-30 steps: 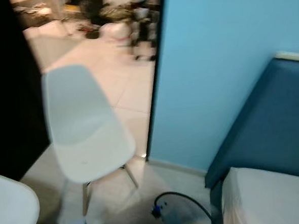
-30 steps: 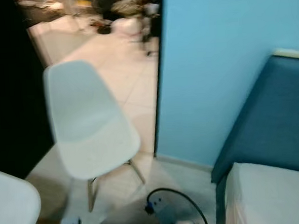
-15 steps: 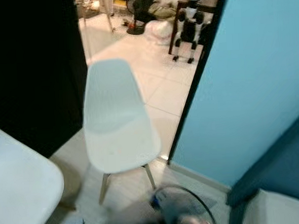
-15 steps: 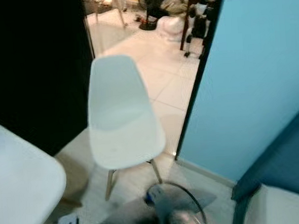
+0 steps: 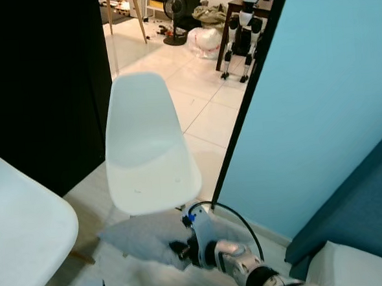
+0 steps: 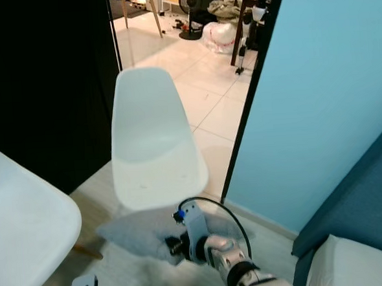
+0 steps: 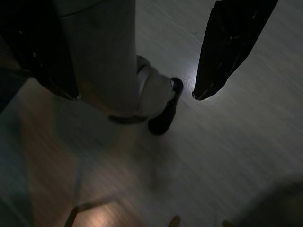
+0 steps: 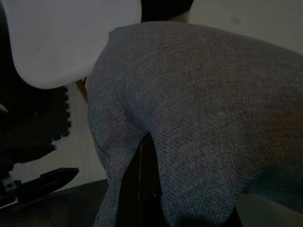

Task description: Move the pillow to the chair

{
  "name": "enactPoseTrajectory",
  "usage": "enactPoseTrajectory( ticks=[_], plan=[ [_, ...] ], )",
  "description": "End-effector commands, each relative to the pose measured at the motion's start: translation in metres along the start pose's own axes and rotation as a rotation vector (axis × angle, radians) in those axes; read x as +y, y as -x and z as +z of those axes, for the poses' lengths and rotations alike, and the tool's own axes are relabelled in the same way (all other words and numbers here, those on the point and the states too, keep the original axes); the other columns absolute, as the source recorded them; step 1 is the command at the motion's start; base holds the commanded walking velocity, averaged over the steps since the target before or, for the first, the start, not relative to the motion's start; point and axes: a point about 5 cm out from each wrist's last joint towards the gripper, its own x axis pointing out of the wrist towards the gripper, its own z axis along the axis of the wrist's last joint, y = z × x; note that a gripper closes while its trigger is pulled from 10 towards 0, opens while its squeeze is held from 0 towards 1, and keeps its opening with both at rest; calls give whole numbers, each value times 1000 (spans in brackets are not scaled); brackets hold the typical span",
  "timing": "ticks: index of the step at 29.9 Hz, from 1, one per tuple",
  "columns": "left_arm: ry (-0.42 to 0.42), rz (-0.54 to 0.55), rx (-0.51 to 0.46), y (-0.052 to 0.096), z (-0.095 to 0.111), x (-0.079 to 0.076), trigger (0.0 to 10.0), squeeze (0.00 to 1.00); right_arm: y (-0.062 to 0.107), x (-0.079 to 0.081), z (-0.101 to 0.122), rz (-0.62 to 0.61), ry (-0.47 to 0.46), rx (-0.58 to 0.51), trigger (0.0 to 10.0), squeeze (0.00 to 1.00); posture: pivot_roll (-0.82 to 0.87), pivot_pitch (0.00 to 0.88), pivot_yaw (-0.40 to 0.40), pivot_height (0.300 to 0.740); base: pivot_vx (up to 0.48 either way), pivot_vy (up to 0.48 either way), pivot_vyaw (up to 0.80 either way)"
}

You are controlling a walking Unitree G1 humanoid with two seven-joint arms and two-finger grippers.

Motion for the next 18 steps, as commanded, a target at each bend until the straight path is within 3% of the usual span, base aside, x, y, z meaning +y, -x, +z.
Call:
enactPoseTrajectory(
  ticks=[1, 2, 4, 10, 12, 18],
  plan=[
    [20, -25, 58, 2, -14, -10, 10000, 0, -19, 25, 36, 87, 121, -111, 10000, 0, 156, 31, -124, 740, 0, 0, 0],
    [20, -25, 58, 2, -14, -10, 10000, 0, -19, 25, 36, 87, 121, -111, 10000, 0, 156, 31, -124, 740, 0, 0, 0],
    [21, -18, 45, 2, -13, -9, 10000, 0, -21, 31, 39, 132, 223, -98, 10000, 0, 155, 33, -124, 740, 0, 0, 0],
    [42, 15, 4, 1, -5, -4, 10000, 0, -26, 41, 62, 191, 195, -202, 10000, 0, 155, 29, -131, 740, 0, 0, 0],
    [30, 14, -29, -1, 2, -3, 10000, 0, -27, 38, 75, 124, 281, -210, 10000, 0, 161, 24, -136, 740, 0, 0, 0],
    [22, -1, -58, -3, 10, -6, 10000, 0, -27, 35, 81, 100, 247, -230, 10000, 0, 171, 16, -142, 740, 224, 0, 0]
  ],
)
